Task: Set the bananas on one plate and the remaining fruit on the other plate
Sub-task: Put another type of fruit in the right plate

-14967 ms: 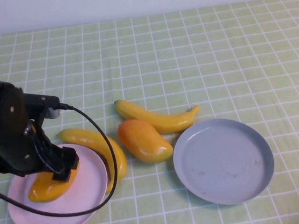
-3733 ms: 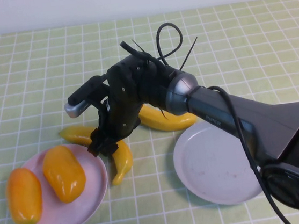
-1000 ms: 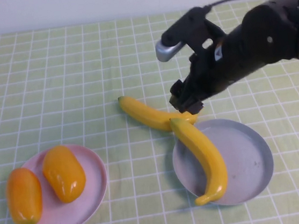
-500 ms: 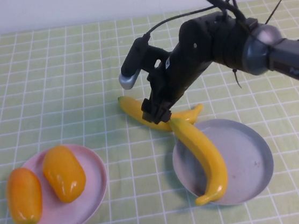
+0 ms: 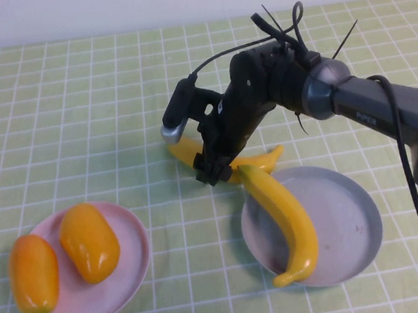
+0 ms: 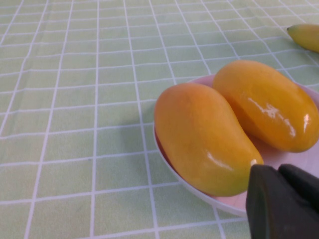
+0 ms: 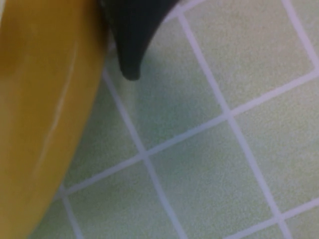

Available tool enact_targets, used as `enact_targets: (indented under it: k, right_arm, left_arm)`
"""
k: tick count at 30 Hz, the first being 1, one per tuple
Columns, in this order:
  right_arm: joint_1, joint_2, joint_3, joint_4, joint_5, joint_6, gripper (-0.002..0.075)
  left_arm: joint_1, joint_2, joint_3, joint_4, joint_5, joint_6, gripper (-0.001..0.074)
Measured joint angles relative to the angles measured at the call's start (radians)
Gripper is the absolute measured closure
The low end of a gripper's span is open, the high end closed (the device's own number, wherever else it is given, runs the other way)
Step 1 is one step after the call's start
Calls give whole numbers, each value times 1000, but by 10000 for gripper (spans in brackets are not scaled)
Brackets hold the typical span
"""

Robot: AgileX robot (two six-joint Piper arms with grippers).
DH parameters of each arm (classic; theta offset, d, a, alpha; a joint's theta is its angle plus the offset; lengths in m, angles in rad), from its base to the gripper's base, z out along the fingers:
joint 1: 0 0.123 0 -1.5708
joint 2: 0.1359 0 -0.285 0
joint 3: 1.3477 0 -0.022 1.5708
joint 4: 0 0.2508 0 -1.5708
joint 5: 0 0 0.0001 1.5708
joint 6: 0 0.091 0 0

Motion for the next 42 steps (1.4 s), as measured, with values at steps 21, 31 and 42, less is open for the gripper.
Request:
enact_targets:
  k: [21,31,42]
  right_arm:
    - [-15,19,-18,-20,-36,6,417]
    - [-28,-189,-22,-108,-25,399,417]
    - [-59,-471,290,-194,210,915,417]
  left_arm:
    - [0,0,0,0,0,0,738]
    - [0,0,0,0,0,0,738]
    - [0,0,0,0,0,0,738]
